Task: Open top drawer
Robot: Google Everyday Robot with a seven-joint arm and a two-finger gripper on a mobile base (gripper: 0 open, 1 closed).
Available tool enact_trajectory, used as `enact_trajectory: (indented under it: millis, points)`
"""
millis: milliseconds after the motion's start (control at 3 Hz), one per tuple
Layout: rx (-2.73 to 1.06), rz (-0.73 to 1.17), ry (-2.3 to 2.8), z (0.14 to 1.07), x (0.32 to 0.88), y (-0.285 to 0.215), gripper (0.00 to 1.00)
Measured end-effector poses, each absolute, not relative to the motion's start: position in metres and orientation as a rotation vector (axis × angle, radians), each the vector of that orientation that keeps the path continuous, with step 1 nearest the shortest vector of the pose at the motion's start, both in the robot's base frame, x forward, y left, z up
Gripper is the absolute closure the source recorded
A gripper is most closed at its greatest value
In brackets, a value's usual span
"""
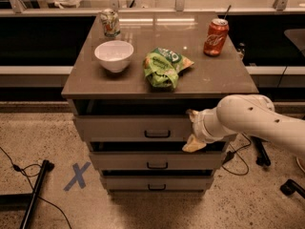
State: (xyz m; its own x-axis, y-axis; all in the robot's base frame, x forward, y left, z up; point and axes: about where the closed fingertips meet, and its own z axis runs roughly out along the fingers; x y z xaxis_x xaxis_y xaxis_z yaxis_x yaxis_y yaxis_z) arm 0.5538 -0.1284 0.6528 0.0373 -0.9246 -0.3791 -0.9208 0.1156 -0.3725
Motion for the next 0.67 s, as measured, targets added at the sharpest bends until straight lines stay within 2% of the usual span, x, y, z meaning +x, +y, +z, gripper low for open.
enact_trajectory:
  millis: [667]
  points:
    - [-1.831,0.002,1.851,0.6544,0.5456,-0.1253,0.37]
